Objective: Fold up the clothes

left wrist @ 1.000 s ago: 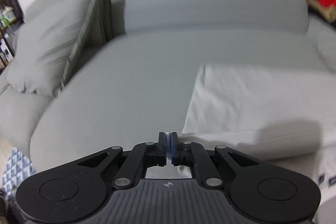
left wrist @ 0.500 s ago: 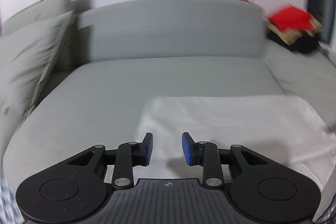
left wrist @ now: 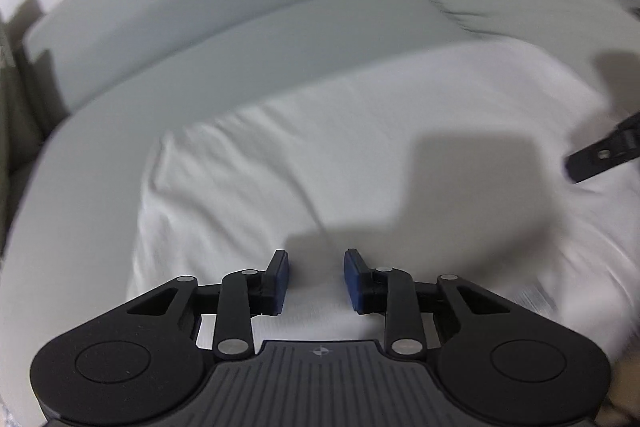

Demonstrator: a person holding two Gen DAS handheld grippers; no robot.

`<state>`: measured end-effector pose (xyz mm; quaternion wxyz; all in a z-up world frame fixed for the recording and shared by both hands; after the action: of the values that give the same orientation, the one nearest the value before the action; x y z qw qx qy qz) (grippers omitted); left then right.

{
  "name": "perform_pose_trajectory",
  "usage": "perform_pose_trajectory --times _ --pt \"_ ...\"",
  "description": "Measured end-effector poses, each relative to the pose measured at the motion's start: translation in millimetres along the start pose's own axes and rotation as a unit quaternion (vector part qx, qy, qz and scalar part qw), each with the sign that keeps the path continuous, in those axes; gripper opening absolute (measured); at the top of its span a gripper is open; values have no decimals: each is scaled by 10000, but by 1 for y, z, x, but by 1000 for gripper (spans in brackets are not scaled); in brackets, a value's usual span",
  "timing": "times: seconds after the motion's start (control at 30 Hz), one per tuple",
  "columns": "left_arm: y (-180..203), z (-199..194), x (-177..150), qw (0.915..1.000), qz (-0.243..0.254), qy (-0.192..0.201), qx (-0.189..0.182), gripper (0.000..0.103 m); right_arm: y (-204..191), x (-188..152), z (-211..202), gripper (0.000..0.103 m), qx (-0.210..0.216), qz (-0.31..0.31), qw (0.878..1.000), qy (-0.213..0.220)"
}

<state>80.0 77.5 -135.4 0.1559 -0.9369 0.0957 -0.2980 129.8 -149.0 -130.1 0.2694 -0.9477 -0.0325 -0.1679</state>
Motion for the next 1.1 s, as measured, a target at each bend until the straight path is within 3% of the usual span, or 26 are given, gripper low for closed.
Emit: perform_pose_trajectory --times 0.1,0.13,0.17,0.27,0.37,0.47,0.57,0.63,0.7,0.8,0.9,0.93,1.03,1.1 --pt "-12 -50 -39 9988 166 166 -431 22 -2 -35 -31 39 425 -40 9968 -678" --pt "-21 -65 -53 9976 49 252 -637 24 0 -42 -43 39 492 -16 9966 -658" --pt "-30 -77 -64 9965 -115 376 -740 34 3 -43 -52 39 530 -8 9976 -452" --pt "-57 -95 -83 9924 -764 772 -575 38 10 -48 -79 42 641 17 9978 165" --pt "-72 -86 -74 9853 -1496 807 -167 37 18 -53 -107 41 750 41 9941 781" --pt "-62 -69 -51 9807 -1759 844 -91 37 17 -43 -101 29 789 51 9894 1216" --pt "-33 -55 -29 9852 -1395 965 234 37 8 -39 -72 29 760 -18 9875 1382" --pt "-13 -32 -23 9935 -914 557 386 38 4 -47 -51 29 608 -159 9908 1200" --pt "-1 -18 -24 9966 -538 119 617 40 3 -58 -36 25 212 -388 9947 926" --pt "-13 -36 -30 9971 -306 14 696 40 3 -68 -47 27 -196 -572 9952 766" --pt "-41 -50 -29 9953 -764 254 542 41 5 -69 -68 37 -88 -473 9954 825" --pt "-51 -54 -28 9936 -946 361 502 41 3 -67 -75 46 24 -520 9941 952" --pt "-77 -61 -18 9850 -1443 800 507 45 -4 -51 -83 54 521 -378 9896 1289" --pt "-90 -56 -5 9803 -1632 941 595 65 -11 -38 -83 54 989 -167 9846 1435"
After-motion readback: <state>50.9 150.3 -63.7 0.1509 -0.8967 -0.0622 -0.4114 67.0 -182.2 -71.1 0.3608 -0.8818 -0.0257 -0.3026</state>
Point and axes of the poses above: each gripper's, at about its wrist camera, not at the fingertips, and z roughly the way its jaws point, y to its right, x to its top, the point moved 2 cm from there along z, roughly the way its jaws point, and after that the axes turned 13 degrees about x, right-handed, at the moved point
